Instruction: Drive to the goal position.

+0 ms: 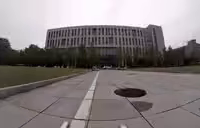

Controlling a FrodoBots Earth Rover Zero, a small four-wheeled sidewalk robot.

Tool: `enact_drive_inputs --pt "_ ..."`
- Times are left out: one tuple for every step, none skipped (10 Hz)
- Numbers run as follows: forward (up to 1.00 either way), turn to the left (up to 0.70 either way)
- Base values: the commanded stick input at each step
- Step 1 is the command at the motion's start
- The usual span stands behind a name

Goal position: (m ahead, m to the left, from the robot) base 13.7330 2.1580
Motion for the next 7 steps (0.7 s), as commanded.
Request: enact_drive_inputs --pt "0.7 0.0" --pt "0.7 0.0" --pt "0.7 0.0" --pt "0.7 0.0" --pt "0.7 0.0" --pt "0.7 0.0" --pt "0.7 0.0"
